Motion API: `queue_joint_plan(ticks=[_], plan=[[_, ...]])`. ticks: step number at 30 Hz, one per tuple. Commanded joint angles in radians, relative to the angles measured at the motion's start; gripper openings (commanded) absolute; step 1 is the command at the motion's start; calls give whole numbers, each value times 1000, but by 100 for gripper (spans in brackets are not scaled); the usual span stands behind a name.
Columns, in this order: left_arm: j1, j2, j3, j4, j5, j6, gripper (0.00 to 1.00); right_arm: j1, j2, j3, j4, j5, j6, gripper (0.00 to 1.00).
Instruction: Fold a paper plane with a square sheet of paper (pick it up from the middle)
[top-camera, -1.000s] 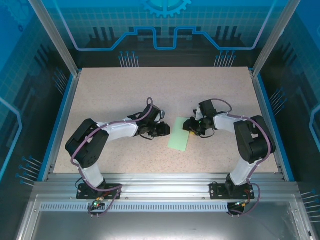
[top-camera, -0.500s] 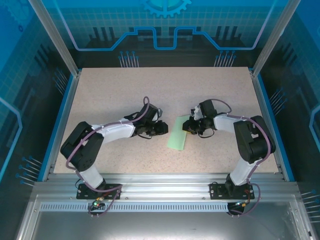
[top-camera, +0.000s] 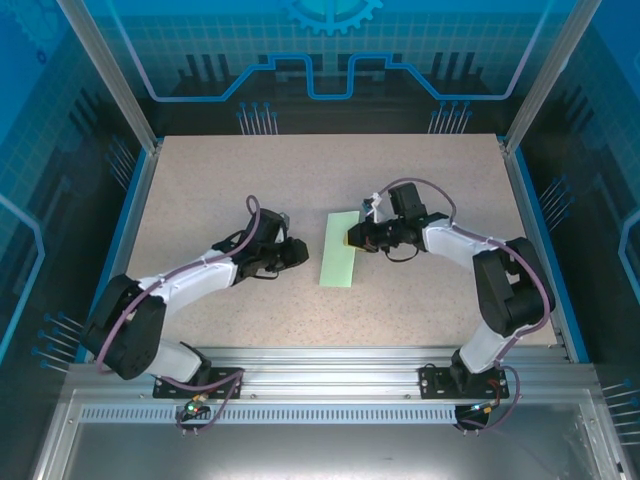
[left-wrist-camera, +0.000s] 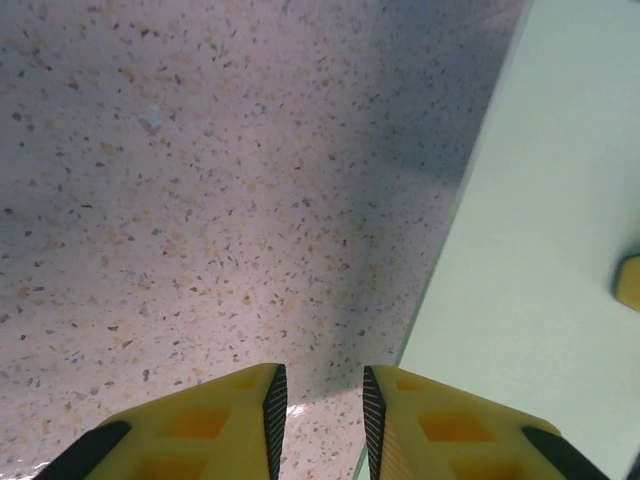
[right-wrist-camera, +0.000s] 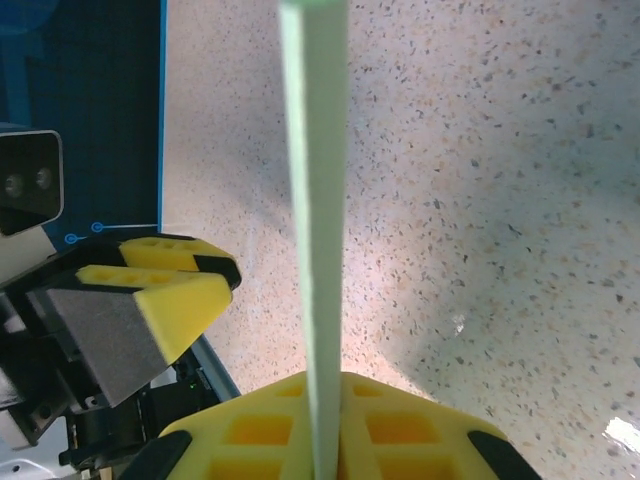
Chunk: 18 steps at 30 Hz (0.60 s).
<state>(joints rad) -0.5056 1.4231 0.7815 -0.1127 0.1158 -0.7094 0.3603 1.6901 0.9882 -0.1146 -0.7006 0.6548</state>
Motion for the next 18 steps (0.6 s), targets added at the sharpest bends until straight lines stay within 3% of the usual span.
queue_joint_plan(ticks=[1, 6, 11, 13, 18], plan=[[8, -43, -17, -29, -27, -13, 31, 13, 78, 33, 13, -63, -3, 12], [8, -60, -24, -37, -16, -5, 31, 14, 189, 77, -36, -60, -63, 14], [7, -77, -44, -35, 0, 4, 32, 5, 242, 161, -208, 64, -152, 21], [8, -89, -54, -37, -1, 5, 32, 0, 220, 169, -241, 111, -164, 34], [10, -124, -81, -43, -22, 11, 36, 20, 83, 167, -369, 370, -212, 61]])
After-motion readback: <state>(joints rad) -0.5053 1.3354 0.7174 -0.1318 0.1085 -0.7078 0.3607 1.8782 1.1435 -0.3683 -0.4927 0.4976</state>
